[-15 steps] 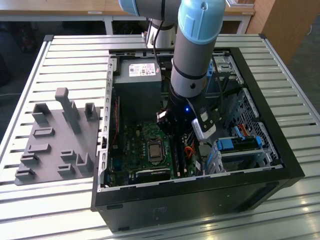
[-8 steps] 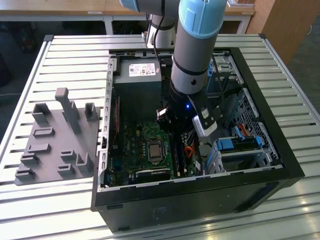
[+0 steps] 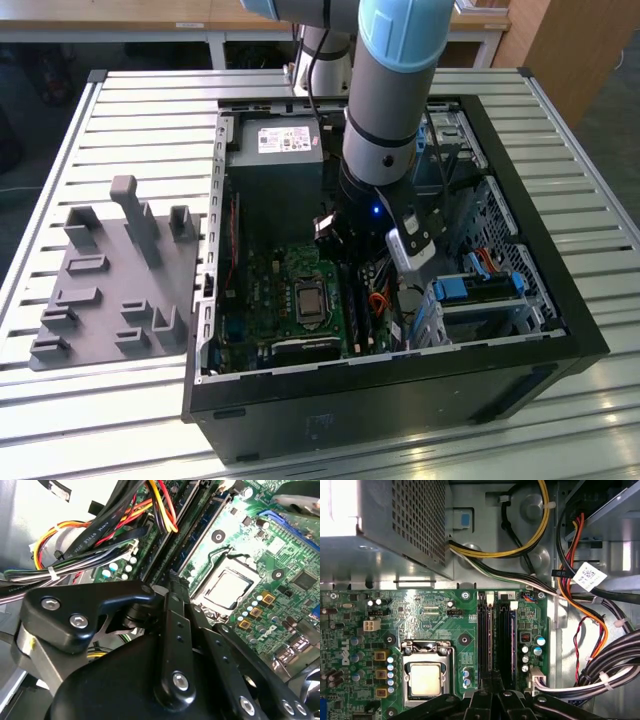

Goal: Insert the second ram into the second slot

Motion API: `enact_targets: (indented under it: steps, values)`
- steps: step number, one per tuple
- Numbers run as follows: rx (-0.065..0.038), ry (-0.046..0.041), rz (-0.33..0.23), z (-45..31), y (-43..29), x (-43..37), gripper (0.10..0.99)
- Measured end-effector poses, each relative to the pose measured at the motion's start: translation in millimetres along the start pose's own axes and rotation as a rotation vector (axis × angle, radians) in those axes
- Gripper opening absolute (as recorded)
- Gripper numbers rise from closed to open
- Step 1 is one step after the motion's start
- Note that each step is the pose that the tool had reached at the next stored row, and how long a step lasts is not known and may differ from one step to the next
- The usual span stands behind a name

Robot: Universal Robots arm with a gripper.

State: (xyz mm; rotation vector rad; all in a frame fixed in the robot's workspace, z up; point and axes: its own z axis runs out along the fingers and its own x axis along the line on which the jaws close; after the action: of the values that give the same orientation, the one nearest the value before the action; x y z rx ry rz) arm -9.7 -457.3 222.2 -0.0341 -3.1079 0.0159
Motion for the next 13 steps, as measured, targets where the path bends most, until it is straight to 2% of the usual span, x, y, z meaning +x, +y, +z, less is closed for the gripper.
enact_targets:
  steps: [11, 13]
  values:
    - [0.002, 0.0007, 0.000, 8.5, 0.0, -0.3, 0.106]
    - [0.002, 0.0012, 0.000, 7.9, -0.6, -0.1, 0.106]
